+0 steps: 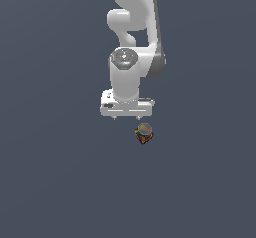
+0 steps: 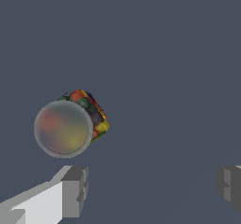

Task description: Pick up the object and move it to a goal position.

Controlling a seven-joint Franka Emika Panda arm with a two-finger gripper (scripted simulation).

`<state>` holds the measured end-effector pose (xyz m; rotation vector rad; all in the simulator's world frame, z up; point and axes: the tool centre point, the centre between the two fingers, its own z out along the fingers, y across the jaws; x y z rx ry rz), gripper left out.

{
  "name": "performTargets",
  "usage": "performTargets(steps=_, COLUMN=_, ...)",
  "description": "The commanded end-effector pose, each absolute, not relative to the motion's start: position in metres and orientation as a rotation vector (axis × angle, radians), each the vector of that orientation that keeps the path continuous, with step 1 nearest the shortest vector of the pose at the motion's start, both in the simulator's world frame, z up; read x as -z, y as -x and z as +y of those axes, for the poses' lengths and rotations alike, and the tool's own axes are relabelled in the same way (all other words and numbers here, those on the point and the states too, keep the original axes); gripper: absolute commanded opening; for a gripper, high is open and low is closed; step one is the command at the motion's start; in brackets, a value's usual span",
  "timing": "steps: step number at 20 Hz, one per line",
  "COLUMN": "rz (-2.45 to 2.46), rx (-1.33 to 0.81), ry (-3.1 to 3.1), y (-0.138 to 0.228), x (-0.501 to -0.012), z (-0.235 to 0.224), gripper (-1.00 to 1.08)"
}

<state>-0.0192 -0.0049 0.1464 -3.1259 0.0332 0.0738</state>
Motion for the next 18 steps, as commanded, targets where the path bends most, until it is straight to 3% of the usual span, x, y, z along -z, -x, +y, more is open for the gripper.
performTargets(steps=1, rz=0.012, rx=-0.072, ry=3.127, y=0.019, x=-0.146, z=-0.003, gripper=1.0)
performTargets(steps=18, rz=-0.637, rx=-0.027, ry=3.074, y=0.007, x=-0.12, z=0.05, gripper=1.0)
